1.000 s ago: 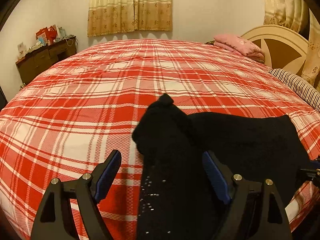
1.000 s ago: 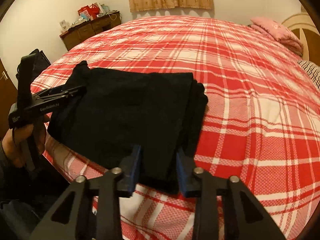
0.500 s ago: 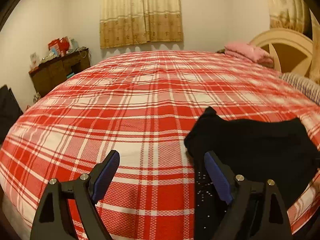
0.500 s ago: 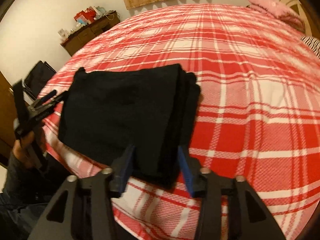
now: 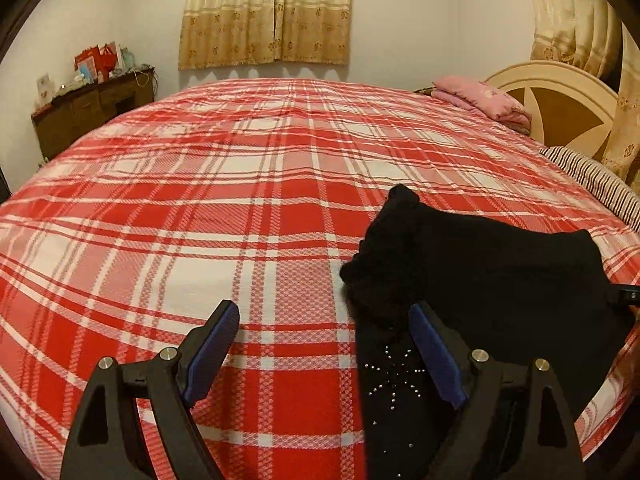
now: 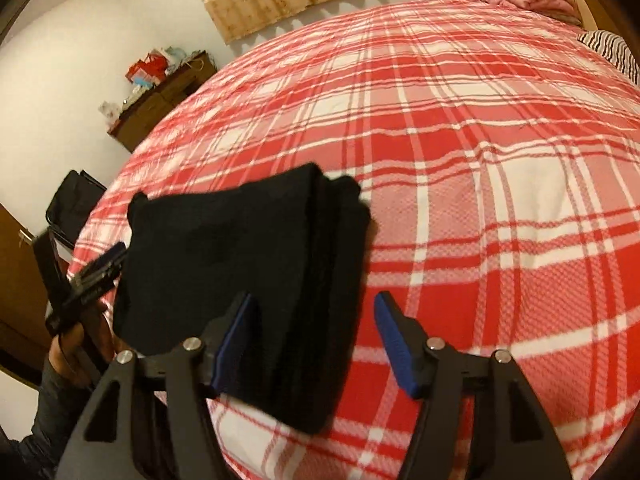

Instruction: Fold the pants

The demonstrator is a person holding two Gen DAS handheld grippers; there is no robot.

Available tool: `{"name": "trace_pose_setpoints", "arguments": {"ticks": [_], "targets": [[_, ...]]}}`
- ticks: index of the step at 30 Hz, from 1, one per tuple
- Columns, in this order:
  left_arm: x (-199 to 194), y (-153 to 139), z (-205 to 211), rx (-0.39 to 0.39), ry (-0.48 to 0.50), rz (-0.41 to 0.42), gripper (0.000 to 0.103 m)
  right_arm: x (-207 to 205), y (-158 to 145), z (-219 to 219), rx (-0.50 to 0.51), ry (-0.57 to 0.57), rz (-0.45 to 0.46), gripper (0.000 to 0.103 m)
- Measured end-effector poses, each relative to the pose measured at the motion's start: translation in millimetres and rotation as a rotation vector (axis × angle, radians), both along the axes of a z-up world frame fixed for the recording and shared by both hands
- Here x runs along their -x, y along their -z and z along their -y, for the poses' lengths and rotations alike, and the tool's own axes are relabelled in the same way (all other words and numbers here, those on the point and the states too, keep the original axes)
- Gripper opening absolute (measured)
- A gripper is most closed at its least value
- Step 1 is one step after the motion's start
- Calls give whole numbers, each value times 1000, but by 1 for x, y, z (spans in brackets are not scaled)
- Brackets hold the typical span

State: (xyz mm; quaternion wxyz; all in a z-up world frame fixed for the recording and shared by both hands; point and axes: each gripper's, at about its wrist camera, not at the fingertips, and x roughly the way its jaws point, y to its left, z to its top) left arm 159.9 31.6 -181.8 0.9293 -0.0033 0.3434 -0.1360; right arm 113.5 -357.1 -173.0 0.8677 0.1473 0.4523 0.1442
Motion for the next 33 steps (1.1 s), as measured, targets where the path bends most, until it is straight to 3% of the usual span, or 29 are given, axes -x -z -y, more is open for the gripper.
{"name": "trace_pose_setpoints", "arguments": {"ticks": [10, 14, 18, 27, 29, 30, 31, 33], "targets": [[-5, 2, 3, 87, 38, -15, 87, -11, 4, -9, -6, -16, 38, 67], [-4, 2, 1, 134, 59, -21, 87, -16, 7, -4, -32, -13, 41, 62], [-2, 0, 1, 166, 88, -26, 72, -14, 7, -3, -40, -15, 45, 56], [2, -2, 4, 207, 116, -34, 68, -8, 11, 11, -135, 1, 20, 49], [4, -3, 7, 201, 120, -24, 61, -8, 11, 12, -137, 3, 22, 48], [4, -2, 8, 209, 132, -25, 45, -7, 11, 11, -135, 4, 21, 44], [3, -1, 9, 233, 156, -42, 36, -7, 9, 11, -135, 3, 25, 42], [0, 0, 6, 260, 153, -54, 36, -5, 7, 8, -128, -1, 34, 35]]}}
